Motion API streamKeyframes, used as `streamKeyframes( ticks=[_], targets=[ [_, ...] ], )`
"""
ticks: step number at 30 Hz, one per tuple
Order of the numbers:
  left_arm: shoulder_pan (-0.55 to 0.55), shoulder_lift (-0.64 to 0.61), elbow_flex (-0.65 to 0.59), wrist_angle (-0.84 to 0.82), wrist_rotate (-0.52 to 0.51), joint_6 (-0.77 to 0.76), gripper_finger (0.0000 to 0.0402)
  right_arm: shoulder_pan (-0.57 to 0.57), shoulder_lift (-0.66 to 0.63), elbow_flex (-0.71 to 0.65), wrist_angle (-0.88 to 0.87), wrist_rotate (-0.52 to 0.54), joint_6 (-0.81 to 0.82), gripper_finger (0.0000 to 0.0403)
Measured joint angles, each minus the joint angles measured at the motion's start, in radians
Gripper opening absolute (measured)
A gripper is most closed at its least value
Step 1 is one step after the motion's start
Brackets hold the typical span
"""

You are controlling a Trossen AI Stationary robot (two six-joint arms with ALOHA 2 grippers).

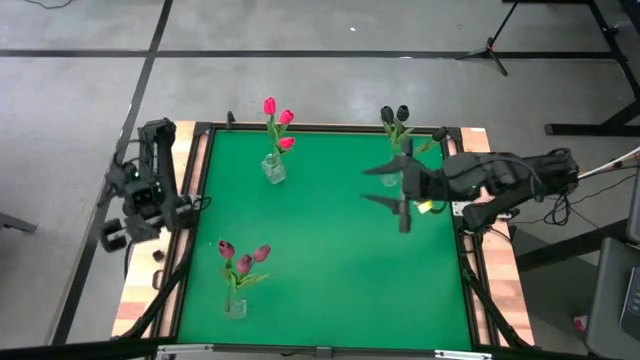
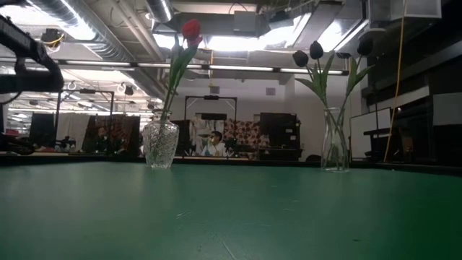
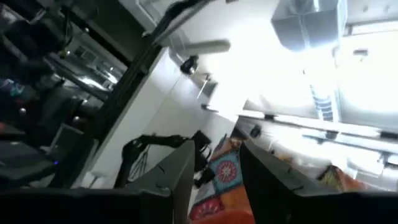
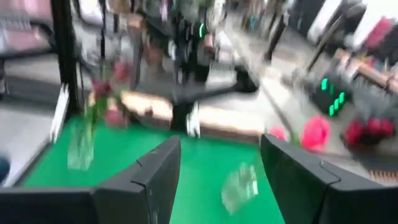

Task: Sort flowers into vase by color
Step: Return to Home Position

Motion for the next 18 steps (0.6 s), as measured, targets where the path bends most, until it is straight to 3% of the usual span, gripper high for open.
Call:
streamKeyframes(
  ticks=[2, 4, 8, 11, 14, 18],
  targets=[
    [0.000, -0.040, 0.000, -0.015, 0.025, 0.018, 0.0126, 0.004, -0.024, -0.001, -0.081, -0.064, -0.018, 0.0221],
    [0.000, -0.095, 0.000, -0.066, 0.140, 0.076, 0.0126, -0.028, -0.043, -0.001, -0.098, -0.150, 0.018, 0.0221],
    [0.000, -0.242, 0.001, -0.197, 0.467, 0.045, 0.0126, -0.145, -0.089, -0.002, -0.112, -0.408, 0.088, 0.0221],
    [0.008, -0.325, 0.001, -0.297, 0.715, -0.006, 0.0126, -0.237, -0.118, -0.018, -0.011, -0.681, 0.098, 0.0221],
    [0.024, -0.319, 0.020, -0.344, 0.832, -0.052, 0.0126, -0.314, -0.134, -0.051, 0.088, -0.866, 0.134, 0.0221],
    [0.030, -0.319, 0.052, -0.464, 0.899, -0.087, 0.0126, -0.399, -0.150, -0.132, 0.142, -0.920, 0.156, 0.0221]
  ],
)
